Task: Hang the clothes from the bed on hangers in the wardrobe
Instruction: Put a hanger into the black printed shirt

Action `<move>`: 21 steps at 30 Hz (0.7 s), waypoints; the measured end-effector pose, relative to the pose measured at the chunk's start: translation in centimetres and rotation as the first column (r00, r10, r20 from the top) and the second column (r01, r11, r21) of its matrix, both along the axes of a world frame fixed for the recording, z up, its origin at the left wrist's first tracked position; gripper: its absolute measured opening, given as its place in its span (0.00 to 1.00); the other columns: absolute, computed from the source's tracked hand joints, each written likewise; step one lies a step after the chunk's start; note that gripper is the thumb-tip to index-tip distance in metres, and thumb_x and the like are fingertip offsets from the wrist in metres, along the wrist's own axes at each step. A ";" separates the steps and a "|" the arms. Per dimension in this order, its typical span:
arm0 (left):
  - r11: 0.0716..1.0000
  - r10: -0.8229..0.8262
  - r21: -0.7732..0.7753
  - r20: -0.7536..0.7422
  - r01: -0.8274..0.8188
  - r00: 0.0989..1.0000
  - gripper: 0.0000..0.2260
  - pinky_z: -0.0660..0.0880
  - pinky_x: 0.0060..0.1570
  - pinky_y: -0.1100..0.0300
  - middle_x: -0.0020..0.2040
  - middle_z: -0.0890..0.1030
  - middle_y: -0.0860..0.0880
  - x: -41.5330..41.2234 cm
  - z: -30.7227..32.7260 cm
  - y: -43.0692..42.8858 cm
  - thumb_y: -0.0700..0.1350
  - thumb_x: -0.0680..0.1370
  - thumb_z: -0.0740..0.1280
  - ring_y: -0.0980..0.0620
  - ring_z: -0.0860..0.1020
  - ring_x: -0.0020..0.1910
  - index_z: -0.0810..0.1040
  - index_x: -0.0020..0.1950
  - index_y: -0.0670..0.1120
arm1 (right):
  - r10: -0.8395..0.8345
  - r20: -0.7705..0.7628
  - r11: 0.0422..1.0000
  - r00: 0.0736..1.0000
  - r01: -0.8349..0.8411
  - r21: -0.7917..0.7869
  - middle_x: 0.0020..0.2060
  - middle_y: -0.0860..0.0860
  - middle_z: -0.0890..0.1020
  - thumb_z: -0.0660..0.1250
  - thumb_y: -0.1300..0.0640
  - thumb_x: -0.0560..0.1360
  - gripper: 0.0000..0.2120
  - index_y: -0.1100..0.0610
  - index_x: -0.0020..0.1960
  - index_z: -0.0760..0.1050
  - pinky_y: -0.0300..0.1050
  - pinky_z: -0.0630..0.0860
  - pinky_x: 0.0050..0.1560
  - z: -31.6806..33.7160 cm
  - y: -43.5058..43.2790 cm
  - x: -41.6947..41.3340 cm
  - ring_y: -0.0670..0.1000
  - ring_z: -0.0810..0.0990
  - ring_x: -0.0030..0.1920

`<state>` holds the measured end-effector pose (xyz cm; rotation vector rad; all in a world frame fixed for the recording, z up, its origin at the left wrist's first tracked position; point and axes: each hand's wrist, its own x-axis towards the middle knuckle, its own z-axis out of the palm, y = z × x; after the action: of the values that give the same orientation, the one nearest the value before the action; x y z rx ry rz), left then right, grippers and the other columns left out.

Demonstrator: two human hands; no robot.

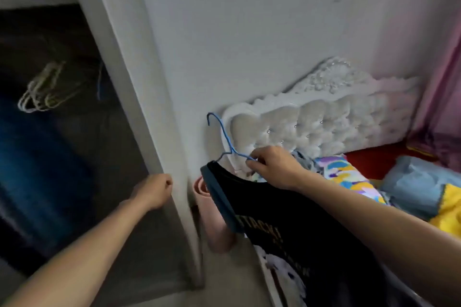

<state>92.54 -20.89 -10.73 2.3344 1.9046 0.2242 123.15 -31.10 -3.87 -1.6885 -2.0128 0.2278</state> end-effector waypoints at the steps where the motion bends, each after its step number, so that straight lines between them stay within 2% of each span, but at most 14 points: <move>1: 0.999 0.032 0.002 0.005 -0.032 0.999 0.06 0.77 0.47 0.54 0.48 0.81 0.49 -2.4 0.6 -0.5 0.49 0.78 0.62 0.47 0.79 0.47 0.79 0.47 0.52 | 0.032 -0.017 0.999 0.999 -0.032 0.007 0.34 0.50 0.80 0.64 0.50 0.77 0.09 0.52 0.42 0.78 0.49 0.72 0.39 0.4 0.6 -2.1 0.55 0.78 0.39; 3: 0.997 0.082 0.011 0.009 -0.082 0.997 0.06 0.77 0.46 0.53 0.47 0.80 0.51 -6.8 1.0 -1.1 0.49 0.79 0.61 0.50 0.78 0.45 0.77 0.46 0.54 | 0.081 -0.067 0.997 0.994 -0.081 0.009 0.27 0.47 0.74 0.64 0.50 0.77 0.11 0.49 0.37 0.74 0.46 0.67 0.35 1.1 1.9 -6.2 0.51 0.73 0.33; 6: 0.987 0.156 0.027 -0.003 -0.155 0.988 0.07 0.76 0.45 0.54 0.48 0.80 0.52 -13.5 0.9 -1.3 0.49 0.80 0.60 0.51 0.78 0.46 0.77 0.46 0.55 | 0.139 -0.154 0.990 0.978 -0.141 -0.004 0.24 0.48 0.71 0.66 0.51 0.77 0.10 0.53 0.39 0.77 0.44 0.65 0.32 2.1 4.3 -12.4 0.46 0.69 0.27; 8: 0.982 0.187 0.023 -0.019 -0.186 0.982 0.07 0.76 0.45 0.55 0.49 0.80 0.52 -18.1 1.0 -1.3 0.49 0.80 0.59 0.50 0.78 0.47 0.76 0.47 0.55 | 0.171 -0.214 0.983 0.962 -0.181 -0.030 0.24 0.48 0.70 0.66 0.53 0.77 0.10 0.54 0.38 0.77 0.44 0.65 0.31 2.2 6.3 -16.5 0.47 0.66 0.26; 10: 0.974 0.228 0.016 -0.034 -0.228 0.973 0.07 0.75 0.46 0.55 0.49 0.81 0.51 -23.0 1.6 -0.8 0.49 0.79 0.59 0.49 0.78 0.49 0.77 0.48 0.54 | 0.195 -0.296 0.976 0.935 -0.216 -0.038 0.25 0.50 0.70 0.66 0.54 0.77 0.12 0.54 0.35 0.75 0.43 0.65 0.32 2.1 8.7 -20.9 0.49 0.65 0.26; 13: 0.957 0.290 0.029 -0.060 -0.289 0.955 0.07 0.75 0.48 0.54 0.51 0.82 0.48 -30.6 2.7 0.2 0.48 0.78 0.60 0.46 0.79 0.52 0.77 0.49 0.52 | 0.223 -0.325 0.970 0.919 -0.243 -0.021 0.24 0.47 0.71 0.67 0.53 0.77 0.15 0.53 0.32 0.73 0.42 0.66 0.32 1.6 12.2 -28.0 0.46 0.67 0.25; 16: 0.942 0.336 0.016 -0.089 -0.336 0.938 0.07 0.74 0.46 0.55 0.51 0.81 0.49 -37.2 3.8 1.1 0.48 0.79 0.59 0.46 0.79 0.51 0.76 0.51 0.51 | 0.257 -0.321 0.959 0.911 -0.282 -0.032 0.27 0.46 0.74 0.68 0.52 0.77 0.12 0.54 0.36 0.77 0.42 0.68 0.34 1.5 14.8 -34.9 0.46 0.71 0.30; 18: 0.932 0.363 0.026 -0.077 -0.362 0.929 0.07 0.75 0.46 0.56 0.50 0.81 0.50 -40.8 4.2 2.1 0.48 0.79 0.59 0.47 0.79 0.49 0.77 0.51 0.51 | 0.266 -0.364 0.947 0.892 -0.312 -0.071 0.31 0.50 0.77 0.68 0.52 0.77 0.12 0.59 0.40 0.80 0.43 0.69 0.37 1.6 16.7 -38.8 0.47 0.73 0.33; 21: 0.924 0.383 0.022 -0.038 -0.382 0.923 0.07 0.77 0.48 0.53 0.49 0.82 0.49 -45.1 4.2 3.3 0.48 0.79 0.60 0.47 0.80 0.48 0.77 0.50 0.50 | 0.251 -0.416 0.938 0.874 -0.326 -0.120 0.31 0.52 0.77 0.68 0.52 0.76 0.12 0.61 0.40 0.80 0.44 0.69 0.37 2.2 19.6 -44.1 0.46 0.73 0.33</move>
<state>47.48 -17.60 -6.52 1.9638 2.3742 0.2245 79.01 -11.51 -1.65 -1.2977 -1.9642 0.8196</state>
